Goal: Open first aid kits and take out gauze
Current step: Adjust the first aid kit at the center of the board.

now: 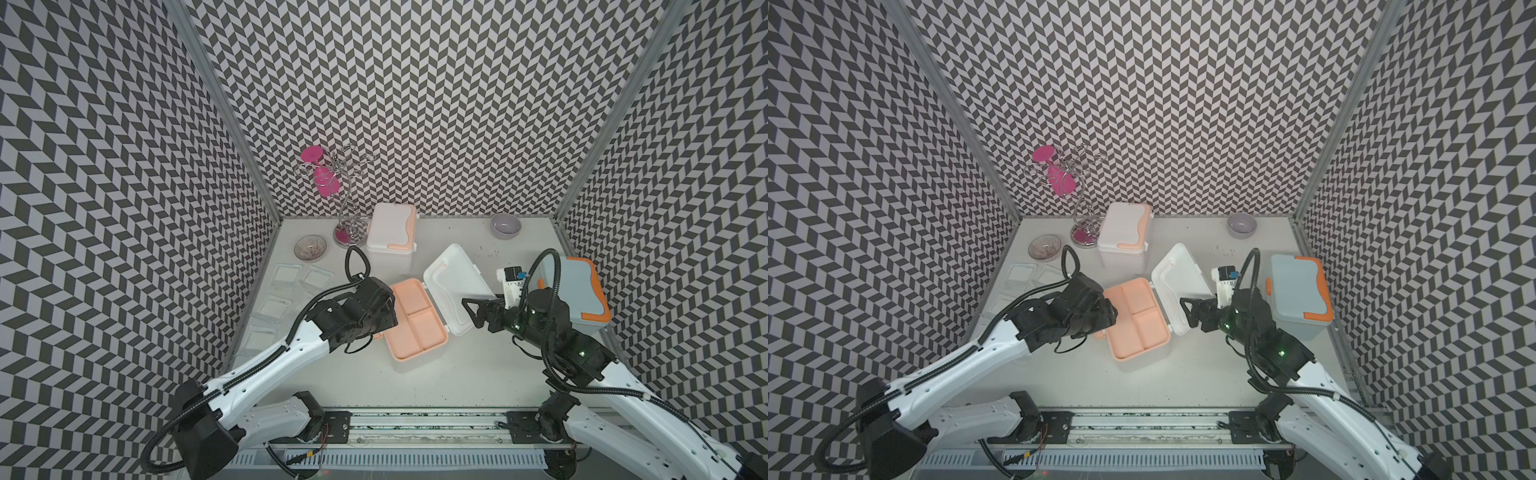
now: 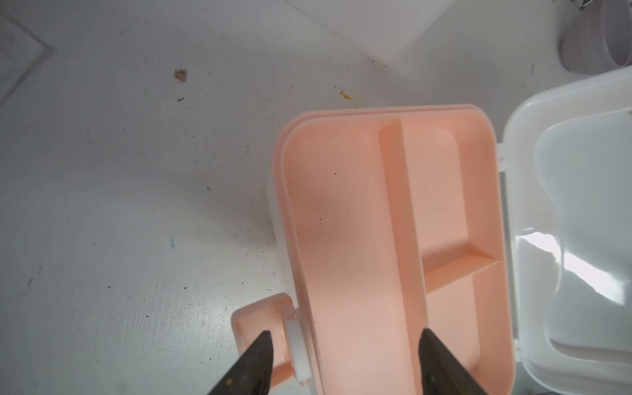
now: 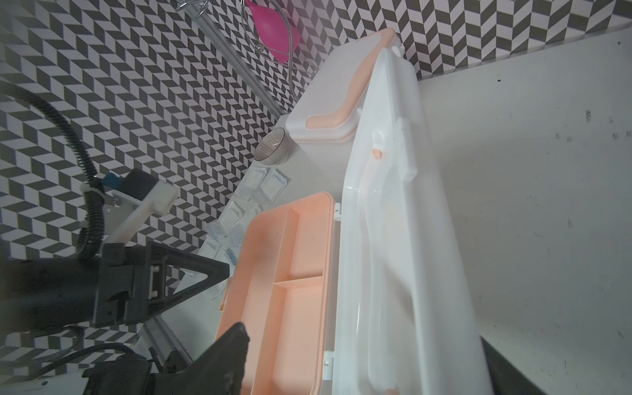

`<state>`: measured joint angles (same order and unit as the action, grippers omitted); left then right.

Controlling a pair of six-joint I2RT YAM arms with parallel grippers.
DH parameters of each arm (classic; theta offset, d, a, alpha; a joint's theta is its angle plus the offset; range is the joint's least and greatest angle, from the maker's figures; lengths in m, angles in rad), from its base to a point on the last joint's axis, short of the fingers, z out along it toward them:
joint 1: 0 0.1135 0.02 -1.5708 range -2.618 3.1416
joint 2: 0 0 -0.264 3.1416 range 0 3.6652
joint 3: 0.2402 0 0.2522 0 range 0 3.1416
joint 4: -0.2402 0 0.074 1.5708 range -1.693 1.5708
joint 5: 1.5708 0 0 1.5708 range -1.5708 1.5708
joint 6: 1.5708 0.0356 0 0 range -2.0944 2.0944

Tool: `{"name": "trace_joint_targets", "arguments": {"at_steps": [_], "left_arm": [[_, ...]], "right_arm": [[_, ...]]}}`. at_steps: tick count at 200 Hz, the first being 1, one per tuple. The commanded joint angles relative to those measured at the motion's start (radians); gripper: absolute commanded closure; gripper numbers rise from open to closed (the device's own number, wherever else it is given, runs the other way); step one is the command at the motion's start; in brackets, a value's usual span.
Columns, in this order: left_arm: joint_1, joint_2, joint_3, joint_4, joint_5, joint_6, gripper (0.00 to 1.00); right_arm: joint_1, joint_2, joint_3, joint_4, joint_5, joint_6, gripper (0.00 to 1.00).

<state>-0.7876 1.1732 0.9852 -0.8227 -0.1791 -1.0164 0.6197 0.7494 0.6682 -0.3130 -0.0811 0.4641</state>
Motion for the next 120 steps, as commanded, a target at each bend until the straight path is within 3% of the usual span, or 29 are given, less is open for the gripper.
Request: {"name": "trace_joint_targets", "arguments": {"at_steps": [1,37,74,120], "left_arm": [[0.004,0.012,0.063,-0.009,-0.118,-0.020,0.32],[0.060,-0.025,0.074,0.012,-0.142,0.023,0.31],[0.191,-0.037,0.016,0.095,0.005,0.110,0.31],[0.237,0.001,-0.005,0.217,0.144,0.175,0.31]], "right_arm": [[0.001,-0.016,0.017,0.022,0.016,-0.028,0.06],[0.001,-0.006,0.037,0.004,0.004,-0.050,0.03],[-0.001,0.018,0.064,-0.001,0.003,-0.064,0.01],[-0.001,0.067,0.088,0.000,-0.033,-0.067,0.00]]}}
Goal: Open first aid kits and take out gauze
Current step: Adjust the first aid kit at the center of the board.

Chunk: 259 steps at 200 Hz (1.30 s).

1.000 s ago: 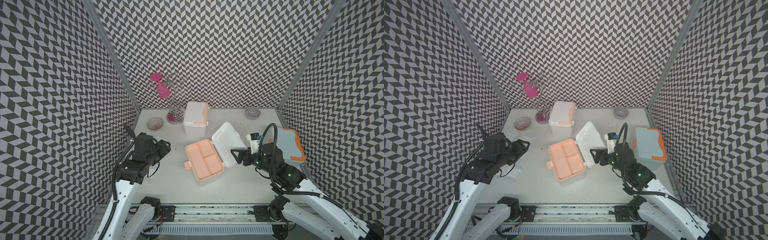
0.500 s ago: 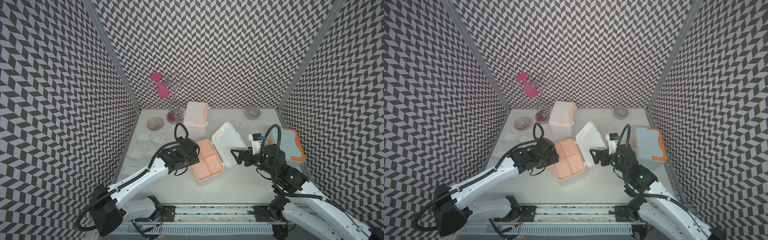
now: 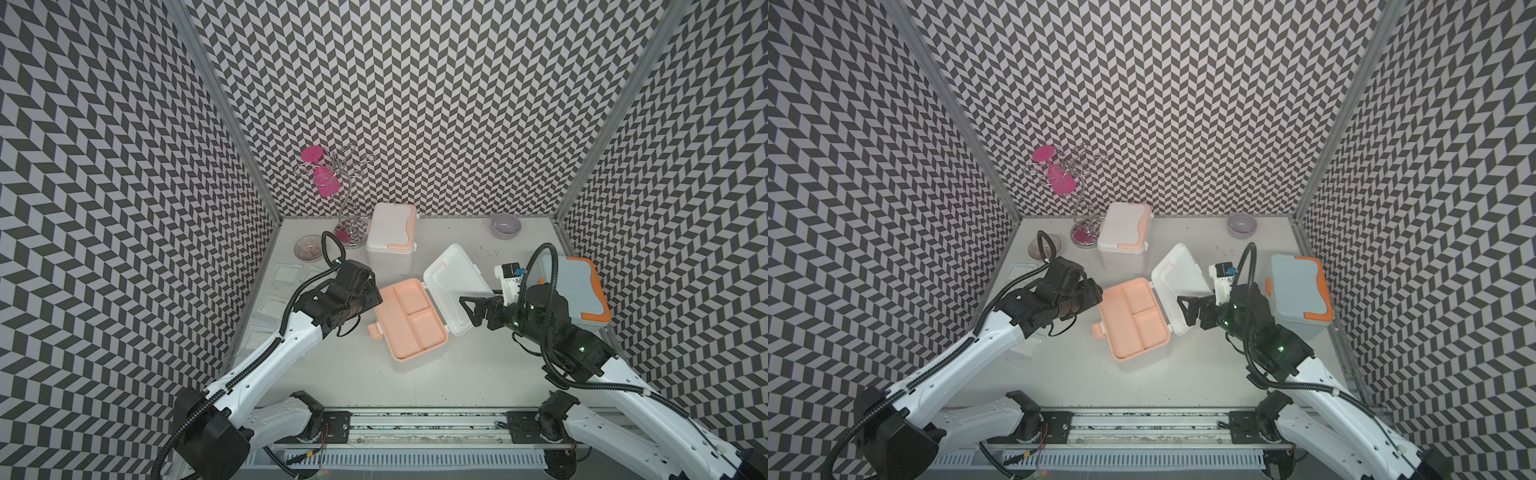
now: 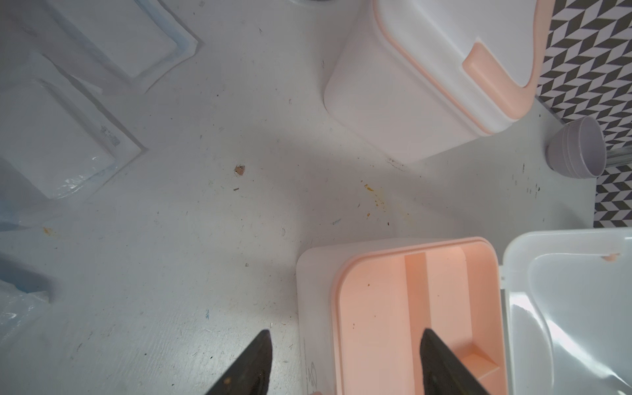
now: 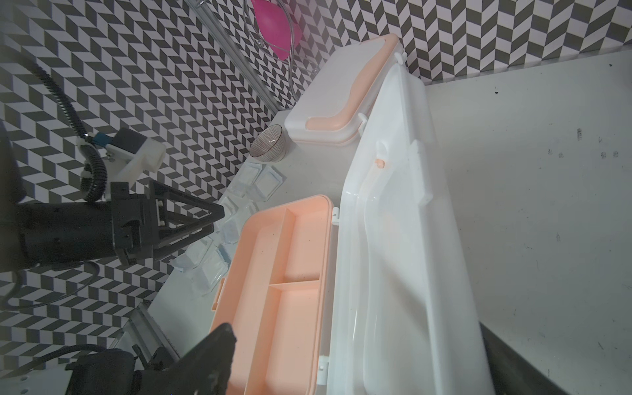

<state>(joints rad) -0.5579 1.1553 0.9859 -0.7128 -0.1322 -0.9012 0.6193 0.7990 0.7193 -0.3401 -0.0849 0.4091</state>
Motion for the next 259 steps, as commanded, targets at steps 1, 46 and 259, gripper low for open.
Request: {"name": "trace_joint_targets", "arguments": {"at_steps": [1,46,259], "left_arm": [[0.008,0.019,-0.006,0.111,0.098,0.061,0.31],[0.062,0.062,-0.001,0.148,0.129,0.098,0.32],[0.126,0.265,0.078,0.252,0.263,0.167,0.30]], "right_arm": [[-0.001,0.017,0.037,0.027,-0.030,-0.010,0.00],[-0.001,-0.012,0.018,0.018,-0.072,-0.005,0.00],[0.000,-0.069,-0.047,0.005,-0.210,0.005,0.00]]}}
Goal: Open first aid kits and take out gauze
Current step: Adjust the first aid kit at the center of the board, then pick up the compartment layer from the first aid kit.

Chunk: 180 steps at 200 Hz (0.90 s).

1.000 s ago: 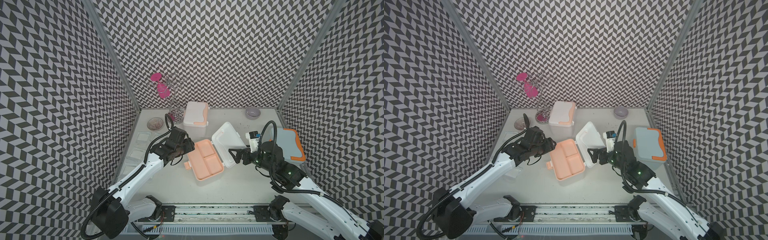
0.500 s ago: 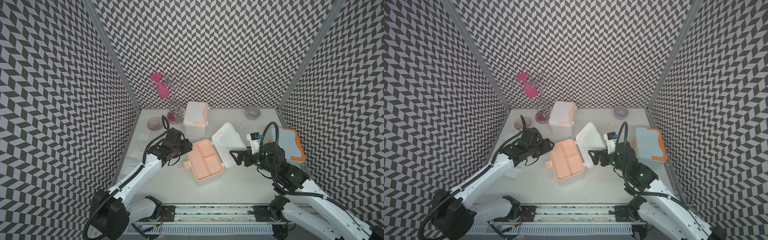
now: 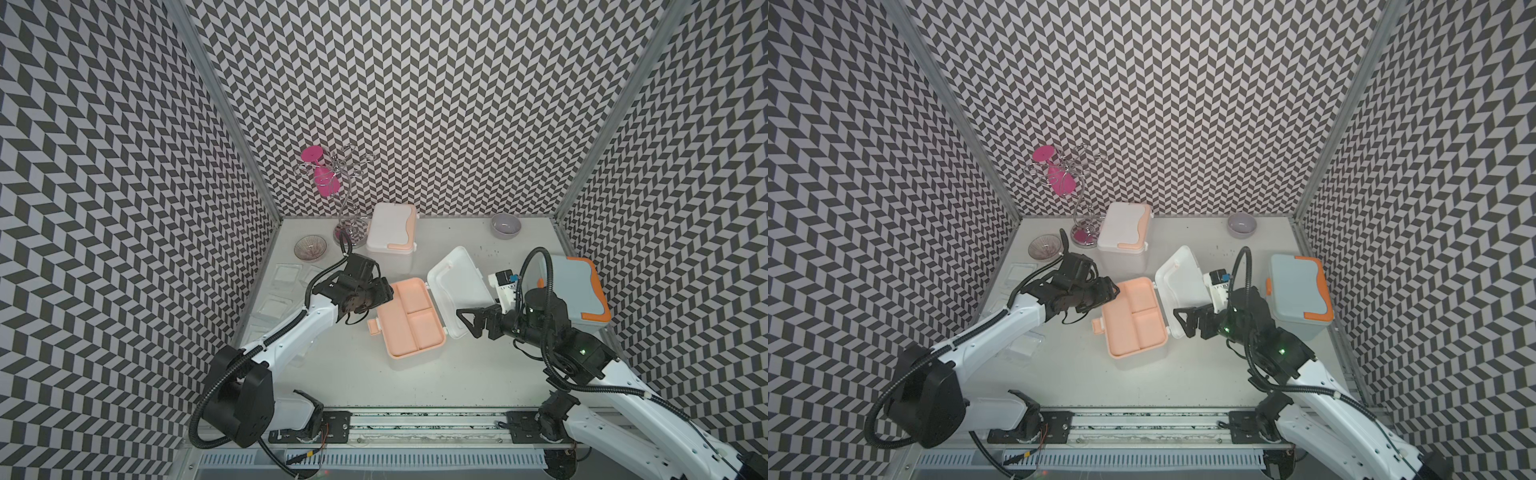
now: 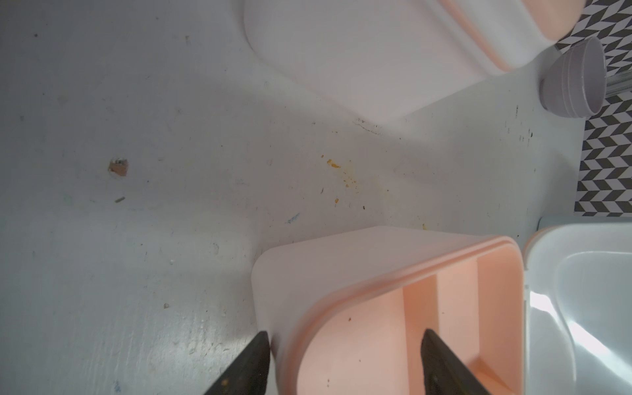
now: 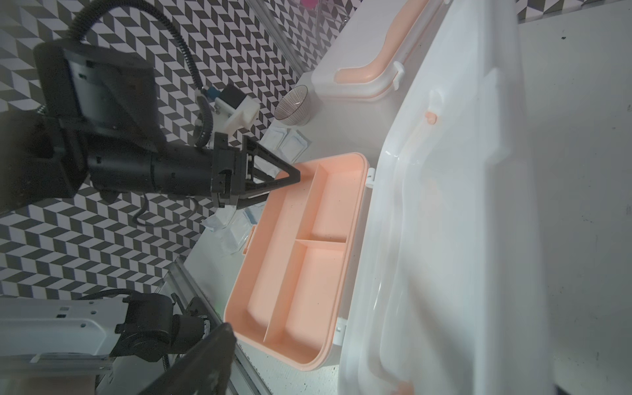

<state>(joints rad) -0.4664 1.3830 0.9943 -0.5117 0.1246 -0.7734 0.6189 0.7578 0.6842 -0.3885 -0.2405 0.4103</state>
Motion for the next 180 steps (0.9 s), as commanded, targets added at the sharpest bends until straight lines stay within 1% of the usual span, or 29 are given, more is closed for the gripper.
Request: {"name": "trace_joint_targets", "arguments": {"at_steps": [1,32,50,68,82,98,109,125,139,155,168,180], "left_arm": [[0.036,0.040,0.070,0.052,0.006,0.040,0.30],[0.096,0.095,0.105,0.070,0.048,0.077,0.31],[0.110,0.095,0.115,0.068,0.042,0.093,0.31],[0.106,0.065,0.124,0.026,-0.017,0.094,0.32],[0.085,0.021,0.132,-0.021,-0.091,0.097,0.33],[0.019,-0.038,0.143,-0.067,-0.177,0.090,0.34],[-0.059,-0.068,0.158,-0.097,-0.244,0.063,0.34],[-0.175,-0.074,0.185,-0.144,-0.326,-0.015,0.34],[-0.263,-0.036,0.229,-0.204,-0.381,-0.074,0.35],[-0.336,0.039,0.305,-0.313,-0.443,-0.124,0.37],[-0.364,0.097,0.348,-0.374,-0.473,-0.152,0.39],[-0.378,0.134,0.358,-0.387,-0.477,-0.168,0.41]], "right_arm": [[0.002,-0.028,-0.012,0.054,-0.056,0.003,0.00],[0.002,-0.056,-0.027,0.046,-0.075,0.017,0.00],[0.002,-0.067,-0.028,0.028,-0.064,0.017,0.00],[0.002,-0.084,-0.022,-0.013,-0.004,0.026,0.00],[0.001,-0.109,-0.018,-0.034,0.062,0.039,0.00],[0.002,-0.128,-0.010,-0.038,0.105,0.048,0.00],[0.001,-0.134,-0.003,-0.044,0.132,0.048,0.00],[0.001,-0.137,-0.002,-0.047,0.171,0.048,0.00],[0.002,-0.146,-0.017,-0.040,0.208,0.053,0.00],[0.001,-0.159,-0.036,-0.021,0.225,0.063,0.00],[0.002,-0.163,-0.046,-0.003,0.221,0.065,0.00],[0.001,-0.160,-0.052,0.011,0.213,0.067,0.00]]}}
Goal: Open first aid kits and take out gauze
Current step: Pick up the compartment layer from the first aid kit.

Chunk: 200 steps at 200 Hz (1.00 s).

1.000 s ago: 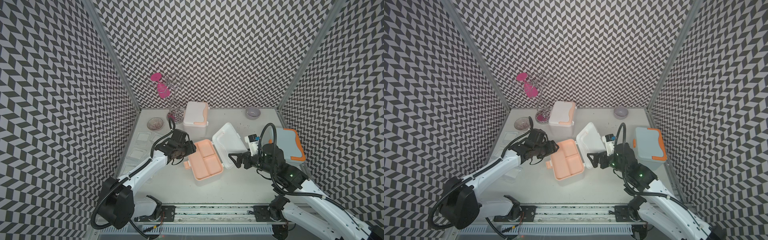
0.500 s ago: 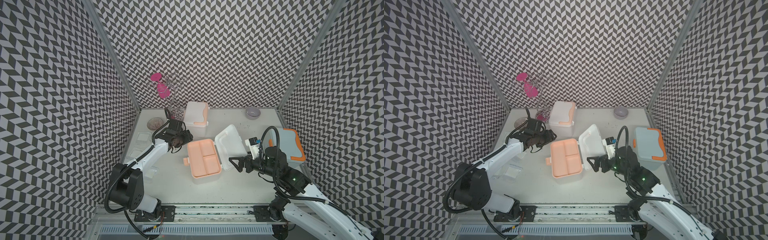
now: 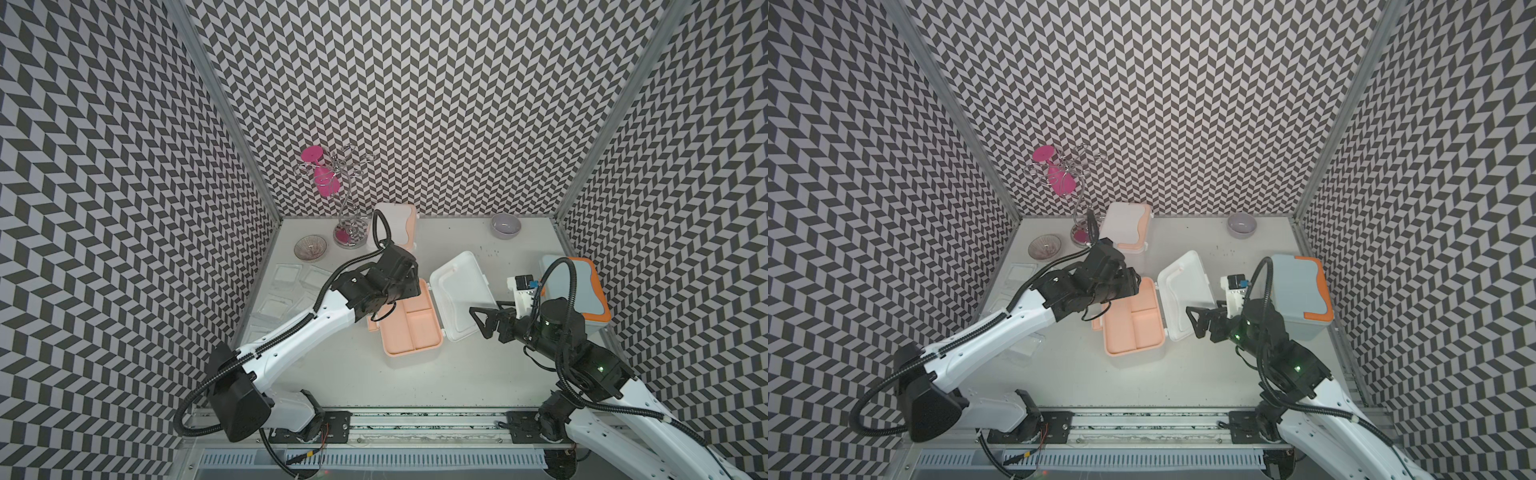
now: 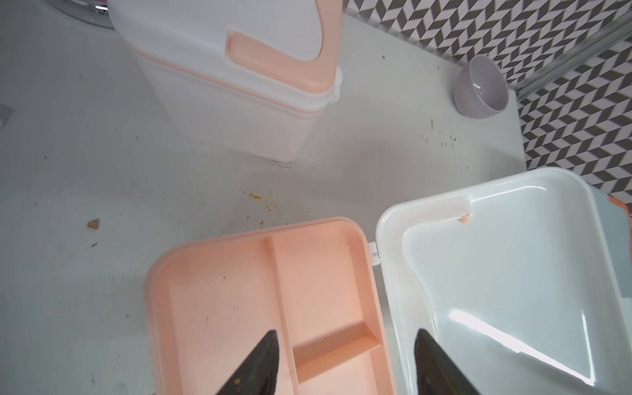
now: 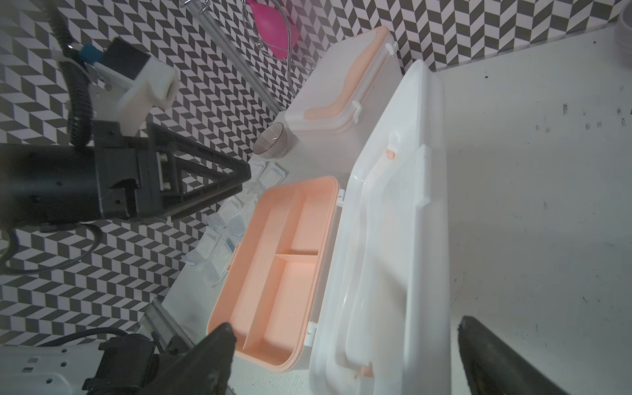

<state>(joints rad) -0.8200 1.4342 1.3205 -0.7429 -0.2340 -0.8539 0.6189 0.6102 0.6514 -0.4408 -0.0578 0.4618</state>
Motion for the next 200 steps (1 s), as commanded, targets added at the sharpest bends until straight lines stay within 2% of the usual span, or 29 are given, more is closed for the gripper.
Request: {"name": "trace_joint_targets", "arguments": {"at_steps": [1,55,82,115,165,200], "left_arm": [[-0.025,0.084,0.032,-0.155,-0.118,-0.088,0.41],[-0.036,0.170,0.031,-0.127,-0.123,-0.104,0.47],[-0.036,0.205,0.039,-0.127,-0.125,-0.111,0.53],[-0.033,0.244,0.041,-0.136,-0.135,-0.112,0.70],[-0.024,0.275,0.049,-0.148,-0.152,-0.109,0.89],[-0.009,0.303,0.066,-0.145,-0.154,-0.097,0.99]], "right_arm": [[0.002,-0.013,-0.019,0.065,0.029,0.015,0.00],[0.001,0.002,-0.016,0.077,0.001,-0.010,0.00],[0.001,0.000,-0.018,0.075,-0.001,-0.017,0.00],[0.001,-0.003,-0.022,0.079,0.000,-0.019,0.00],[0.002,0.003,-0.021,0.083,0.000,-0.021,0.00],[0.001,0.009,-0.019,0.082,0.002,-0.021,0.00]]}}
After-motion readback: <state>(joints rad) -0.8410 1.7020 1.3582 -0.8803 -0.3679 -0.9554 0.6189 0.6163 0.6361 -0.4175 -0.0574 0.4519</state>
